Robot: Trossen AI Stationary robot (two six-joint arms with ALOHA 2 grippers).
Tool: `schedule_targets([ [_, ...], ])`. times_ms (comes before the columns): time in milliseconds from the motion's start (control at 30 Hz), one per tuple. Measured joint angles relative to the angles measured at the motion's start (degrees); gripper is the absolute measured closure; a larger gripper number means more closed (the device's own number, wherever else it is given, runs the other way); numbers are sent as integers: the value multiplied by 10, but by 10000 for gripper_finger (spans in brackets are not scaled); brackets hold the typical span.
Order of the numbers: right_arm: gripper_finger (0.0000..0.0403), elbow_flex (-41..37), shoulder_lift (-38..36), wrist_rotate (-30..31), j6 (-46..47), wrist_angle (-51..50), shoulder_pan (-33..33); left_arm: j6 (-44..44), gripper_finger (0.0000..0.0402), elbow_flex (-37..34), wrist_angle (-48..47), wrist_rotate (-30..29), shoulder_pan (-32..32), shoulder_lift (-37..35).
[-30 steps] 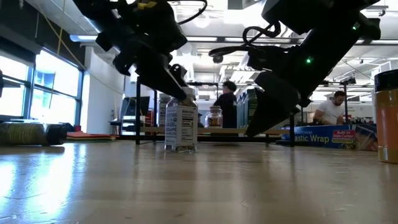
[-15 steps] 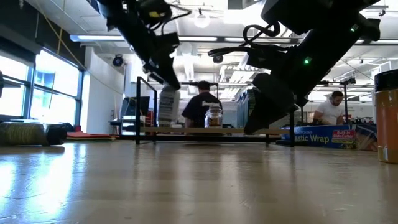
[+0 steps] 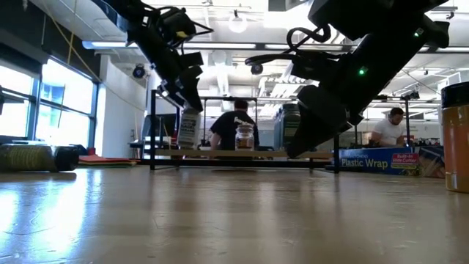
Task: Shelf spices
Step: Put the white seasoning bottle on the shelf aligned with the other white seasoning bottle
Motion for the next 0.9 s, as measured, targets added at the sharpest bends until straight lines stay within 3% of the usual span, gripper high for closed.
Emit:
schedule_targets([
  [167,98,0,0,0,0,0,0,0,135,0,4,-19,-2,0],
  [367,98,0,0,0,0,0,0,7,125,3,-1,-19,-2,0],
  [567,98,0,0,0,0,2,0,19,130,31,-3,-17,-15,-24],
  [733,98,0,0,14,-1,5,-1,17,156,40,5,17,-38,-9],
  [900,98,0,0,22,-10,13,-8,29,205,39,4,-45,-54,43],
])
